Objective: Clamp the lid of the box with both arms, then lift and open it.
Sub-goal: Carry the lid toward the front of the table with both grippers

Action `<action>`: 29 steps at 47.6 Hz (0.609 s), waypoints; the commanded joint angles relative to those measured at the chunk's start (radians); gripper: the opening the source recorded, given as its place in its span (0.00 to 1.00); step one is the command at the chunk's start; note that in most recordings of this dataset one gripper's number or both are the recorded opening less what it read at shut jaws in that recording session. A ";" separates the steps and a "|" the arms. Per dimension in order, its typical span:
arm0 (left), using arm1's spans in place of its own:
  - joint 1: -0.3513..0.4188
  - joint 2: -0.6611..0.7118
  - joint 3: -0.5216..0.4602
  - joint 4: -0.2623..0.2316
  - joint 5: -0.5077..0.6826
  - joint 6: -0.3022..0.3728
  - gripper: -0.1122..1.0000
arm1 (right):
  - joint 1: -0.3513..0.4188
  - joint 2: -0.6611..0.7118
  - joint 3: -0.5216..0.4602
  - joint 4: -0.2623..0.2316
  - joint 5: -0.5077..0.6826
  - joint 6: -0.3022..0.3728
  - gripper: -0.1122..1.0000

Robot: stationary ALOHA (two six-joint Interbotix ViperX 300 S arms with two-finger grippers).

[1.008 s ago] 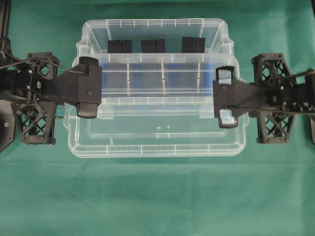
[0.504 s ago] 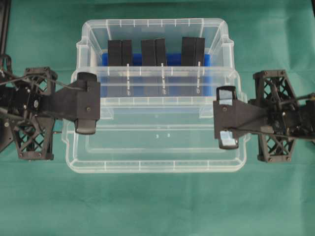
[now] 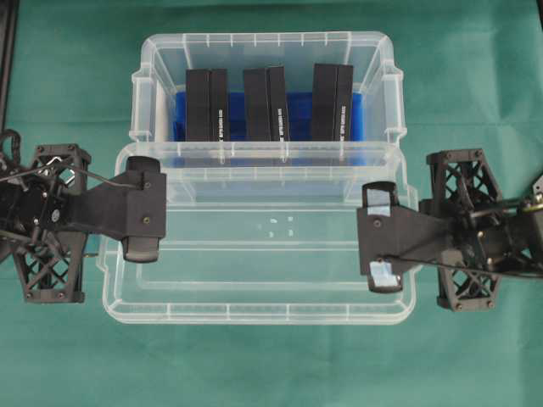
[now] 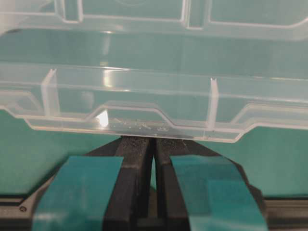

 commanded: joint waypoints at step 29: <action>-0.101 0.041 -0.025 0.009 -0.052 -0.114 0.11 | 0.101 0.040 -0.061 -0.051 -0.018 0.130 0.10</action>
